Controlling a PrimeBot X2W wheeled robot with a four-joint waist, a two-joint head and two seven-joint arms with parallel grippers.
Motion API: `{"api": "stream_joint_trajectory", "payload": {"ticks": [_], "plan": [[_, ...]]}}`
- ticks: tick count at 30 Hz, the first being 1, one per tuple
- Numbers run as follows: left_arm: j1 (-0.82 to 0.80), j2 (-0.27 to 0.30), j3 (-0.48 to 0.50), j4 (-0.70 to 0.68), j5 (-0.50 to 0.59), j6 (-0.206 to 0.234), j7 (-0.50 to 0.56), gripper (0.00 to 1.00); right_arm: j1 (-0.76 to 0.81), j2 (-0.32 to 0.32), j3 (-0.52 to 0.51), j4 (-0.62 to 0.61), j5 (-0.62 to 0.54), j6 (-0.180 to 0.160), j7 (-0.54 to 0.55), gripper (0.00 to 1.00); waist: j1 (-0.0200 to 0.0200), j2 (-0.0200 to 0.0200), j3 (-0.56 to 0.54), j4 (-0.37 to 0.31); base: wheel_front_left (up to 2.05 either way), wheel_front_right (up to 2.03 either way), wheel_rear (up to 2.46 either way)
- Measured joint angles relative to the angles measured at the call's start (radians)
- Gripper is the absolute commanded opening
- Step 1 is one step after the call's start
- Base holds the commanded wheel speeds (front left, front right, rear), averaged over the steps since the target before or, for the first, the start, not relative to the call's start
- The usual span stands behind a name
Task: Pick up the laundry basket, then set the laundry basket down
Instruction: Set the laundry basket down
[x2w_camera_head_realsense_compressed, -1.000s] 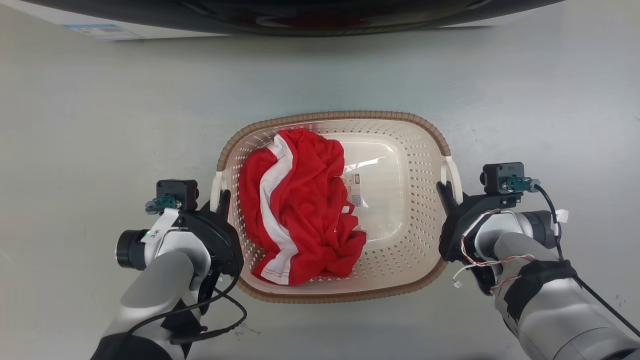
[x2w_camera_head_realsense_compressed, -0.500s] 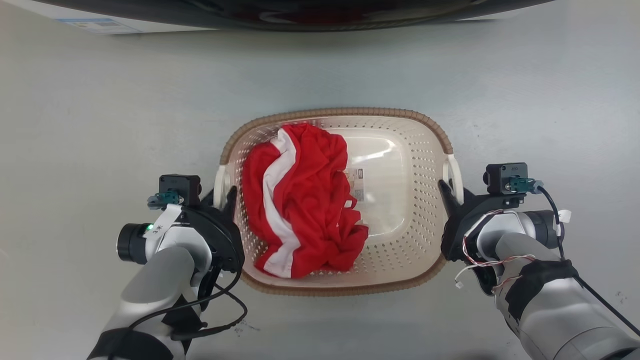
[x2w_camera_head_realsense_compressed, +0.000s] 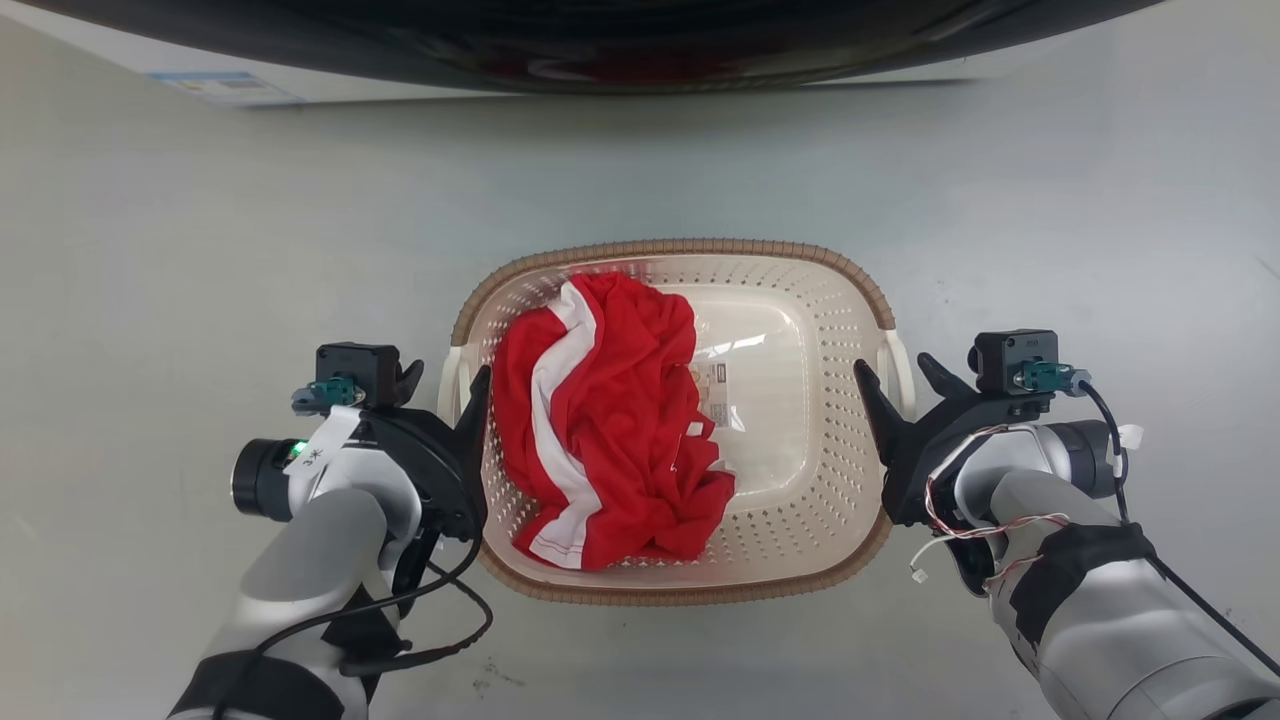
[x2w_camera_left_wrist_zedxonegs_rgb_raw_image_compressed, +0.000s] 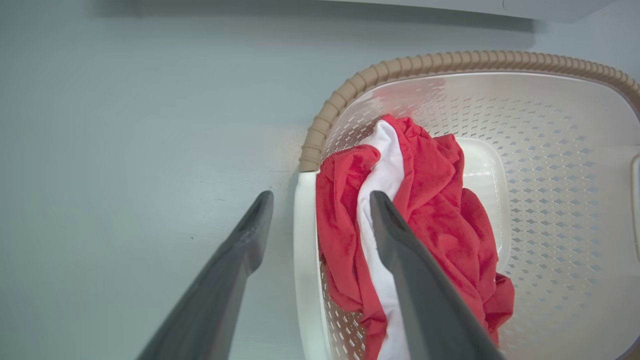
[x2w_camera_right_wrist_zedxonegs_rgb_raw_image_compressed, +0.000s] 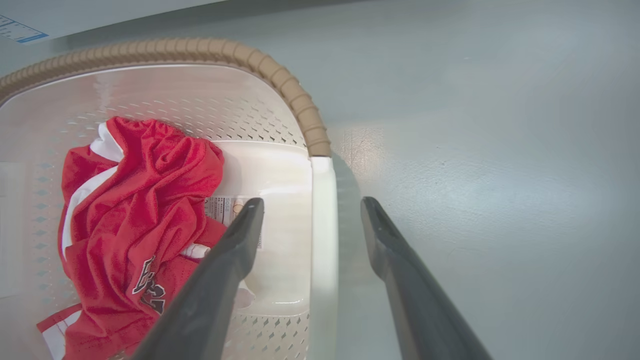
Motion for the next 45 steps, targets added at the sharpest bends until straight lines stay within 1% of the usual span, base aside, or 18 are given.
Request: {"api": "stream_joint_trajectory", "payload": {"ticks": [10, 15, 26, 34, 40, 44, 45], "plan": [[0.028, 0.013, 0.001, 0.015, -0.006, -0.001, -0.004, 1.0, 0.027, 0.002, 0.001, 0.001, 0.0, 0.001, -0.027, 1.0, 0.0, 0.0, -0.077, -0.008, 0.0, 0.0, 0.0], [0.049, 0.02, -0.001, 0.016, -0.006, -0.001, -0.017, 1.0, 0.046, 0.003, 0.005, 0.001, 0.0, 0.009, -0.036, 1.0, 0.0, 0.0, -0.141, -0.017, 0.0, 0.0, 0.0], [0.123, 0.027, -0.016, 0.004, -0.002, -0.001, -0.039, 1.0, 0.111, 0.005, -0.001, -0.015, 0.001, 0.009, -0.053, 1.0, 0.0, 0.0, -0.265, -0.025, 0.0, 0.0, 0.0], [0.161, 0.052, -0.012, -0.044, 0.002, -0.001, -0.047, 1.0, 0.147, 0.004, -0.016, -0.053, 0.002, 0.009, -0.061, 1.0, 0.0, 0.0, -0.345, -0.029, 0.0, 0.0, 0.0], [0.193, 0.067, 0.025, -0.119, 0.001, 0.002, -0.047, 1.0, 0.177, -0.005, -0.059, -0.111, 0.021, 0.009, -0.061, 1.0, 0.0, 0.0, -0.4, -0.032, 0.0, 0.0, 0.0], [0.215, 0.077, 0.042, -0.178, 0.003, 0.023, -0.047, 1.0, 0.209, -0.018, -0.081, -0.156, 0.02, 0.007, -0.062, 1.0, 0.0, 0.0001, -0.434, -0.033, 0.0, 0.0, 0.0], [0.222, 0.081, 0.046, -0.194, 0.008, 0.029, -0.047, 1.0, 0.216, -0.022, -0.086, -0.169, 0.019, 0.001, -0.061, 1.0, 0.0, 0.0, -0.442, -0.033, 0.0, 0.0, 0.0]]}}
